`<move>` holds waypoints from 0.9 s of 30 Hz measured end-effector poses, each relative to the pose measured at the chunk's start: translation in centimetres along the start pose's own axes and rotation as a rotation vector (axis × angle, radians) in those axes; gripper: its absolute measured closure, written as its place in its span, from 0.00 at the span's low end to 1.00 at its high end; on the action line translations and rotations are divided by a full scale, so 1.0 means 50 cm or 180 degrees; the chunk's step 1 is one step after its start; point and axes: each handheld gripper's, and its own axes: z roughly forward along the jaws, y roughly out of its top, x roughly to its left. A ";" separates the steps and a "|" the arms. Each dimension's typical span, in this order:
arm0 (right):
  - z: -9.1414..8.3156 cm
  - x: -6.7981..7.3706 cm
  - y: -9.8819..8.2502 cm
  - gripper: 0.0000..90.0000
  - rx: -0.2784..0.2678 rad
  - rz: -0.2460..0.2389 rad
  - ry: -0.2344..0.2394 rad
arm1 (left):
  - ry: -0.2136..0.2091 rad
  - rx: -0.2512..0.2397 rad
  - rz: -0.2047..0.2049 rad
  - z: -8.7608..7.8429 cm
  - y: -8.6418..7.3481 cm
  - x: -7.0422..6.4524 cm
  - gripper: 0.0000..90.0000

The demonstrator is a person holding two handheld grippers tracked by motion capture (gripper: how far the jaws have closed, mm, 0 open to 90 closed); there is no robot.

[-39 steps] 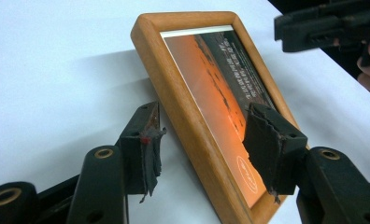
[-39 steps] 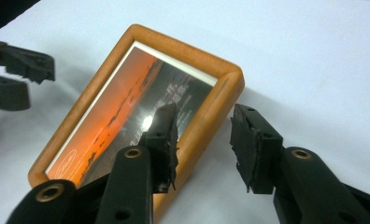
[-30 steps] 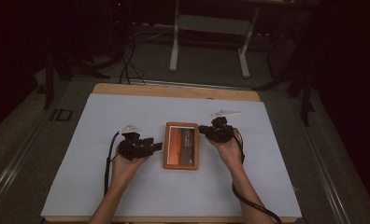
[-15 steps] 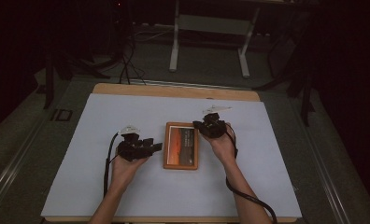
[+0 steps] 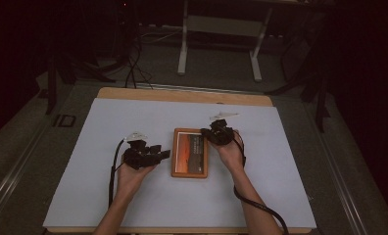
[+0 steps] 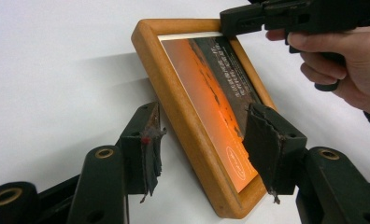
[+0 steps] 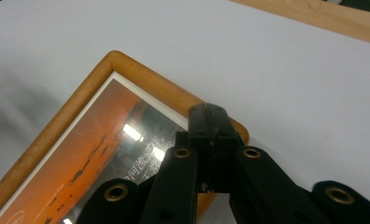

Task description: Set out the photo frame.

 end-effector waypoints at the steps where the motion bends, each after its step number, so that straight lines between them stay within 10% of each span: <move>1: 0.001 0.000 0.000 1.00 0.0003 0.0012 0.0009 | -0.0006 -0.0004 0.0004 -0.001 0.000 0.000 0.52; 27: 0.004 -0.017 -0.010 1.00 0.0033 0.0152 0.0002 | 0.0002 -0.0057 -0.0009 -0.004 0.004 -0.017 0.46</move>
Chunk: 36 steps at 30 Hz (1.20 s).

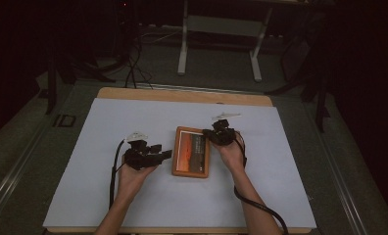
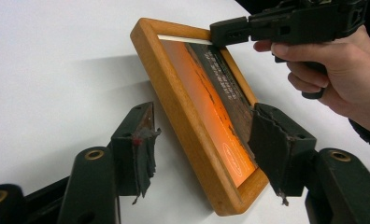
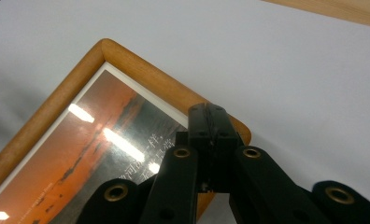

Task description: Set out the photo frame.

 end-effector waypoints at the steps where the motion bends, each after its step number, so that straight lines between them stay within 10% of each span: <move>1: 0.000 0.000 0.000 1.00 0.0005 0.0004 -0.0007 | 0.0008 -0.0002 0.0015 0.000 0.000 -0.002 0.45; 36: 0.016 -0.039 -0.032 1.00 0.0138 0.0201 -0.0135 | -0.0161 0.0066 0.0030 0.030 -0.005 -0.040 0.37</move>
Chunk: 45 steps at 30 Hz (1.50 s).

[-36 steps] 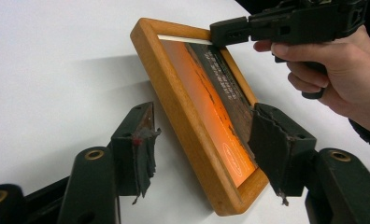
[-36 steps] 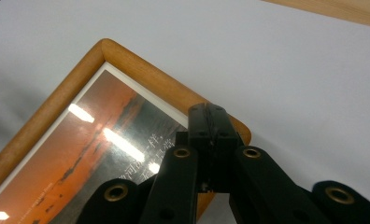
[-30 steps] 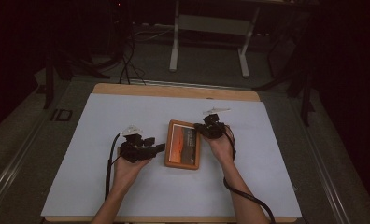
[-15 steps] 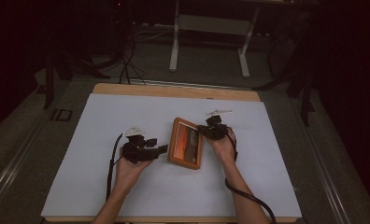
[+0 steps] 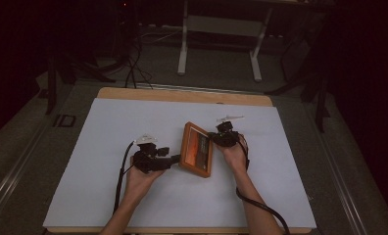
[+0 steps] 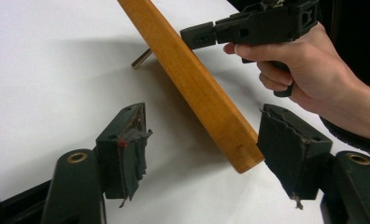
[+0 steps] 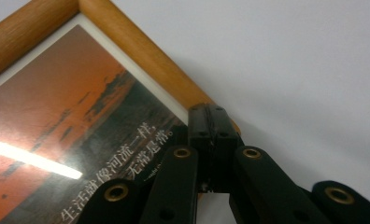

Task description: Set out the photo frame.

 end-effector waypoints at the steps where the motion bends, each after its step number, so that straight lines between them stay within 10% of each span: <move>1: 0.000 -0.001 0.000 1.00 -0.0007 -0.0001 0.0006 | 0.0002 0.0006 -0.0004 0.002 0.000 -0.002 0.36; 15: 0.001 -0.002 0.001 1.00 -0.0003 0.0007 0.0007 | 0.0066 0.0184 -0.0069 0.059 -0.007 -0.028 0.22; 27: 0.001 -0.002 -0.001 1.00 -0.0009 0.0018 0.0008 | -0.0047 0.0306 -0.0209 0.087 0.001 -0.034 0.52; 45: -0.002 -0.004 0.002 1.00 0.0009 -0.0032 0.0004 | 0.0077 0.0411 -0.0363 0.104 0.009 -0.035 0.59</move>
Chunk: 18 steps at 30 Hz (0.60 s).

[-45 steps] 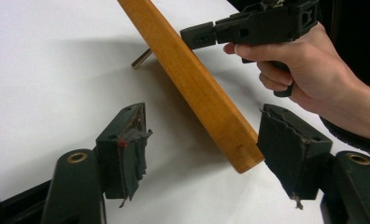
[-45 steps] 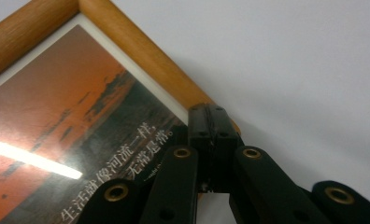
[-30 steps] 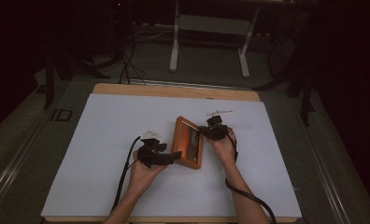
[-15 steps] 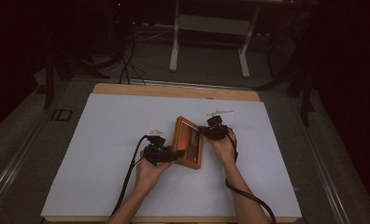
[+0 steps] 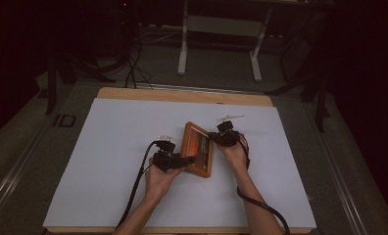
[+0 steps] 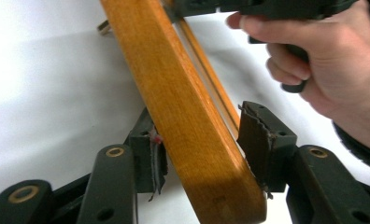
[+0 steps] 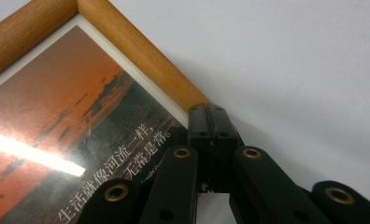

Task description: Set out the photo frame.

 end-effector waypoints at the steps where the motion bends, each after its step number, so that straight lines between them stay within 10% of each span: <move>1: -0.004 -0.001 0.001 1.00 -0.0020 -0.0015 -0.0002 | 0.0010 -0.0008 -0.0016 0.001 0.000 0.003 0.60; 9: -0.075 -0.019 0.010 0.99 -0.0230 -0.0068 0.0006 | -0.0060 -0.0075 0.0003 0.002 0.007 -0.006 0.68; 18: -0.146 -0.023 0.011 0.96 -0.0362 -0.0250 0.0012 | 0.0059 -0.0116 0.0340 0.006 0.014 -0.051 0.72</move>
